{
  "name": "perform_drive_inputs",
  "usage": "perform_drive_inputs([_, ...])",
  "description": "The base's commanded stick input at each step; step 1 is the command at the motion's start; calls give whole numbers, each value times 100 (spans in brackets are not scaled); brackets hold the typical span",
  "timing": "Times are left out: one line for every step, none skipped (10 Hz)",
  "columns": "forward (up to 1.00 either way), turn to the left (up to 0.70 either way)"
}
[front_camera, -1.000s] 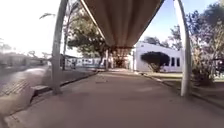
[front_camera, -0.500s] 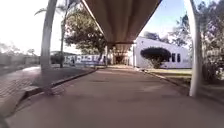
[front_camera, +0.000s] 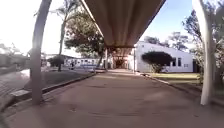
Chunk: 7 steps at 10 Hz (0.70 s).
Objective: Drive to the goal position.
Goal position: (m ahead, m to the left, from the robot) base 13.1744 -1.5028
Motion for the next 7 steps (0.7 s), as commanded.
perform_drive_inputs([70,0])
perform_drive_inputs([70,0])
perform_drive_inputs([70,0])
perform_drive_inputs([70,0])
perform_drive_inputs([70,0])
perform_drive_inputs([70,0])
perform_drive_inputs([70,0])
